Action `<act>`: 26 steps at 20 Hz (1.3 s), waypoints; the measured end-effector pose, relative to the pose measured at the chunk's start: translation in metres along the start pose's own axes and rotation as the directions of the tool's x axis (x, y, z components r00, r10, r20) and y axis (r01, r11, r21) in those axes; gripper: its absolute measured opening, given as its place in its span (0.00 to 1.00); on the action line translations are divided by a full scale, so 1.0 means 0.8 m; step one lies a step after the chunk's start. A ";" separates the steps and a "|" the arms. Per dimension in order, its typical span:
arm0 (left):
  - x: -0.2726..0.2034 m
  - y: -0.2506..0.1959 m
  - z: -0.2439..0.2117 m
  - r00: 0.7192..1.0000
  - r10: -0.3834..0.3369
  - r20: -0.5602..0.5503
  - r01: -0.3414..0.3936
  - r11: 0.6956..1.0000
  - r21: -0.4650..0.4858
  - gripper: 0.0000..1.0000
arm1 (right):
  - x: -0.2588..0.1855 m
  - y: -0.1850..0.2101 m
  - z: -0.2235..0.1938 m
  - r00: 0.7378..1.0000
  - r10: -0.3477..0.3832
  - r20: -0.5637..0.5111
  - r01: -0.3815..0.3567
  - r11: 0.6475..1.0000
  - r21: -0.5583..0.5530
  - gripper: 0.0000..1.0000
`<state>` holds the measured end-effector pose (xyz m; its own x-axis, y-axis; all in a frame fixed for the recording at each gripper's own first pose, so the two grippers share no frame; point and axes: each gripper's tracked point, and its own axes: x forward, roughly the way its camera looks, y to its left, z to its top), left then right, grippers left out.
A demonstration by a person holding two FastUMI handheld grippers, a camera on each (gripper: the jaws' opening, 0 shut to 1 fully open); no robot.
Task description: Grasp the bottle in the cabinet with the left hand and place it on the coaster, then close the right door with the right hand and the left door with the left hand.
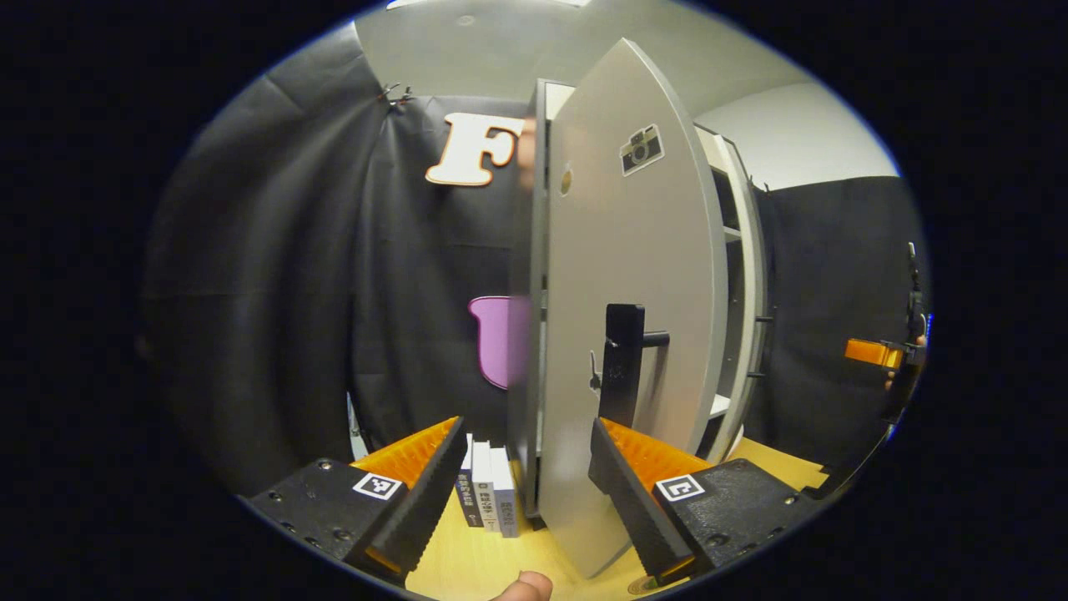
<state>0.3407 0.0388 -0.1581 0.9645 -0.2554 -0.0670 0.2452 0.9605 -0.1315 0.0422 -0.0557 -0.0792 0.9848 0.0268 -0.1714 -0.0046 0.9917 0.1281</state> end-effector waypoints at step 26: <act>0.051 -0.110 0.004 0.996 0.084 -0.006 -0.084 0.996 -0.002 0.95 | -0.109 -0.068 -0.001 0.998 -0.024 -0.051 0.019 0.994 -0.103 0.91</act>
<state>0.3585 -0.0557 -0.1462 0.9811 -0.1744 -0.0834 0.1631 0.9783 -0.1277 -0.0433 -0.1121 -0.0719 0.9746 0.0093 -0.2236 -0.0042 0.9997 0.0235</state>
